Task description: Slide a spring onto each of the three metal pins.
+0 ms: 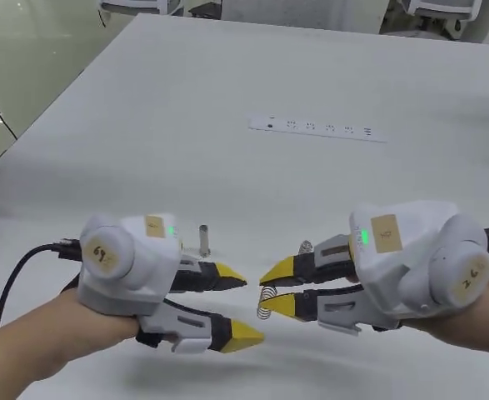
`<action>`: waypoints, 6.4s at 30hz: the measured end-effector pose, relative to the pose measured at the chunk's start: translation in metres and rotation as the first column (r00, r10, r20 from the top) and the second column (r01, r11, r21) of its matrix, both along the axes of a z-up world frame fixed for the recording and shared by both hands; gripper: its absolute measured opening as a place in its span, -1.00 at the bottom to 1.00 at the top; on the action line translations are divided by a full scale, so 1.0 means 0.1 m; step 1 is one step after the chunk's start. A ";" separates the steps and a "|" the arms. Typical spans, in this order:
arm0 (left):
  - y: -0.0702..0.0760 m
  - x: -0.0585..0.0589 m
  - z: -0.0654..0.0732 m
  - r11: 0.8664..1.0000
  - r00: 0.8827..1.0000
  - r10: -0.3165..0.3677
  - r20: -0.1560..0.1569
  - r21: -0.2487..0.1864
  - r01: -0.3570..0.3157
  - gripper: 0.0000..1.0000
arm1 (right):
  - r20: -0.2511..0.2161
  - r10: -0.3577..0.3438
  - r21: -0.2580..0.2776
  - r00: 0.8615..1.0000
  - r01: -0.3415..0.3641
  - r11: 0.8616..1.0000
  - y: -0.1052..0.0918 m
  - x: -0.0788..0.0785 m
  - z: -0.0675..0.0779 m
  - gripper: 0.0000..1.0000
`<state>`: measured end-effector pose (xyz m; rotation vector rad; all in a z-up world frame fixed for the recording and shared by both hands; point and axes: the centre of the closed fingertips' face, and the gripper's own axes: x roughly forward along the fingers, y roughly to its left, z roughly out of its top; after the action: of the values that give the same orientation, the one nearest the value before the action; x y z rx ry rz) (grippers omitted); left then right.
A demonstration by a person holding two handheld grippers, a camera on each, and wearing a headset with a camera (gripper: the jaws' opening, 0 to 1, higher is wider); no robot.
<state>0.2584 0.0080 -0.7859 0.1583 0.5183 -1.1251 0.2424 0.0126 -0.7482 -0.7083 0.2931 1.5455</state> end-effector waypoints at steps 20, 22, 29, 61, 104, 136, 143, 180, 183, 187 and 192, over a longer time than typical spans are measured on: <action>0.53 0.19 0.03 0.982 0.982 0.188 0.033 0.019 -0.189 0.77 | 0.027 -0.011 -0.011 1.000 0.011 1.000 0.03 0.08 0.00 -0.86; 0.57 0.21 0.05 0.979 0.978 0.203 0.035 0.015 -0.204 0.86 | 0.028 -0.012 -0.015 1.000 0.013 1.000 0.02 0.10 -0.01 -0.86; 0.75 0.24 0.03 0.964 0.964 0.264 0.040 0.029 -0.265 0.96 | 0.031 -0.015 -0.017 0.999 0.016 1.000 0.03 0.12 0.00 -0.86; 1.04 0.17 0.03 0.940 0.939 0.342 0.021 0.009 -0.342 0.96 | 0.054 -0.010 -0.014 0.998 0.011 1.000 0.31 0.48 0.05 -0.86; 1.22 0.11 0.00 0.921 0.922 0.388 0.010 0.016 -0.388 0.96 | -0.033 -0.129 0.032 0.991 0.130 0.991 0.94 1.16 -0.04 -0.86; 1.21 0.08 -0.04 0.918 0.918 0.396 -0.003 0.011 -0.395 0.96 | -0.038 -0.168 -0.108 0.985 0.163 0.981 0.92 1.18 -0.59 -0.84; 1.19 0.11 -0.03 0.921 0.921 0.390 -0.001 0.007 -0.390 0.96 | -0.068 -0.209 -0.107 0.976 0.201 0.974 0.91 1.22 -0.59 -0.83; 0.93 0.22 0.16 0.937 0.937 0.348 0.036 0.015 -0.349 0.96 | -0.078 -0.257 0.059 0.963 0.261 0.963 0.49 0.91 -0.07 -0.41; 0.92 0.23 0.17 0.937 0.936 0.350 0.034 0.007 -0.350 0.96 | -0.078 -0.264 0.066 0.961 0.269 0.961 0.42 0.87 -0.07 -0.35; 0.88 0.26 0.24 0.933 0.933 0.360 0.024 -0.036 -0.359 0.96 | -0.081 -0.278 0.069 0.957 0.283 0.957 0.33 0.80 -0.10 -0.23; 0.87 0.26 0.23 0.934 0.934 0.357 0.028 -0.031 -0.356 0.96 | -0.119 -0.314 0.108 0.942 0.327 0.939 0.18 0.72 -0.08 0.03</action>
<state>0.2845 0.0946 -0.7630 0.0561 0.4801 -0.7721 0.3149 0.0304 -0.7558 -0.4574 0.3633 1.2760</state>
